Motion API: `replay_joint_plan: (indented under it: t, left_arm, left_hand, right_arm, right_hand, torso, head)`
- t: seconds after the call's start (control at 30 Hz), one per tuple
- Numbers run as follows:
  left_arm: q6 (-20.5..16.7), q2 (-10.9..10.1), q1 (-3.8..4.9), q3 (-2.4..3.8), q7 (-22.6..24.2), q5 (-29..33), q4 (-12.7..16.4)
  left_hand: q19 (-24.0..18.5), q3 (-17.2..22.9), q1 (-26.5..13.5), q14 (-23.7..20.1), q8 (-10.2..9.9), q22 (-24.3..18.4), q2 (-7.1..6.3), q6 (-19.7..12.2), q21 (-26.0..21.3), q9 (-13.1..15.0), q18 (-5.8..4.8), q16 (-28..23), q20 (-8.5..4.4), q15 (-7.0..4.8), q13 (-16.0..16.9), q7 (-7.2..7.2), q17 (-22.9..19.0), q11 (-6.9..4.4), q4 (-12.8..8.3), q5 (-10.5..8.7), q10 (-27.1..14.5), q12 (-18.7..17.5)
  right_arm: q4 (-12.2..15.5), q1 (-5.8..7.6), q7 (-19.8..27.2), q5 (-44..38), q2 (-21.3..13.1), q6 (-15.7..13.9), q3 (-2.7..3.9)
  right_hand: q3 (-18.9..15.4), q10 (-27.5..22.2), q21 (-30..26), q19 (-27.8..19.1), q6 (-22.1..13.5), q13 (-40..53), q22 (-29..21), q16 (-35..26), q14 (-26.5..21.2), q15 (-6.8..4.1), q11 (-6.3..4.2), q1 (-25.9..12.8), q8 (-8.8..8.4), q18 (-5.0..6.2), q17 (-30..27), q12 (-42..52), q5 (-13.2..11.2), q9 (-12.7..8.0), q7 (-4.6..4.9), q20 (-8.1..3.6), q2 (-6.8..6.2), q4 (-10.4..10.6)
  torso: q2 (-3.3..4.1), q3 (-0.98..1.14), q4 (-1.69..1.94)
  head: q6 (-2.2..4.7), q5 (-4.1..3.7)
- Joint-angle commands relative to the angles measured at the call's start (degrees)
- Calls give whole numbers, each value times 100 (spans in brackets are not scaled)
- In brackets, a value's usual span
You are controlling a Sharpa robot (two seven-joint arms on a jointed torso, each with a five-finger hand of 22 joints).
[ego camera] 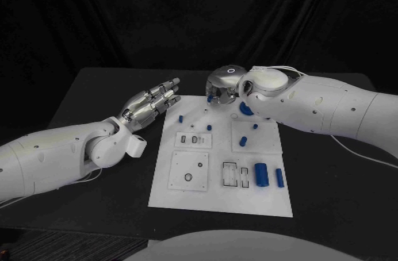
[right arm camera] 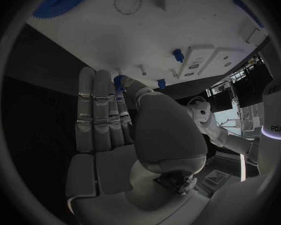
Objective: Assemble the parts on the task board
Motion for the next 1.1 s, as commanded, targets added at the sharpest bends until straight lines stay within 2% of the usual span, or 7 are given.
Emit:
replay_joint_plan:
  t: [0.03,0.6,0.7,0.97,1.1]
  left_arm:
    - [49,13,3,6,74,1,5]
    - [63,46,3,6,117,1,-19]
    - [68,51,3,6,118,1,-25]
    - [76,59,3,6,118,1,-29]
    - [80,59,3,6,115,1,-31]
  left_hand:
    - [4,23,-34,8,32,-9,10,23,-20,8,64,-21,46,15,5,28,-5,16,3,26,-2,7]
    - [4,29,-52,8,37,-9,15,31,-20,8,66,-21,64,45,7,14,-5,9,9,26,-1,14]
    - [4,32,-53,8,37,-9,17,32,-20,8,66,-21,68,53,7,12,-5,8,9,27,-1,15]
    - [4,35,-54,8,39,-9,19,36,-20,9,66,-21,71,59,7,13,-5,9,8,28,-1,15]
    - [4,35,-54,8,39,-9,19,36,-20,9,66,-21,71,59,7,13,-5,9,8,28,-1,15]
  right_arm:
    - [-3,-17,-84,-13,11,66,4]
    - [-38,-55,-103,-13,32,170,4]
    - [-51,-65,-122,-13,41,194,4]
    - [-107,-101,-172,-13,62,239,4]
    - [-123,-114,-185,-13,66,247,4]
  right_hand:
    - [23,-58,-22,-25,-11,-9,10,-38,1,34,-4,-11,30,49,5,-21,24,726,10,8,-20,23]
    - [44,-128,-49,-55,-58,-8,20,-66,-34,52,15,-38,-29,49,5,-22,15,701,16,25,-25,57]
    - [62,-196,-66,-72,-114,-8,28,-80,-52,64,31,-41,-83,50,8,-21,15,677,25,37,-40,64]
    - [132,-412,-124,-123,-514,1,68,-124,-119,119,102,-73,-379,50,22,-6,11,527,108,86,-105,109]
    - [159,-511,-147,-138,-707,3,86,-137,-143,140,130,-84,-432,51,30,-4,-5,447,133,106,-138,127]
  torso:
    - [0,-4,-2]
    - [0,-4,-2]
    - [1,-1,-3]
    - [0,-2,-2]
    - [0,-1,-4]
  head:
    - [-13,7]
    - [-32,1]
    - [-37,6]
    - [-51,7]
    - [-55,13]
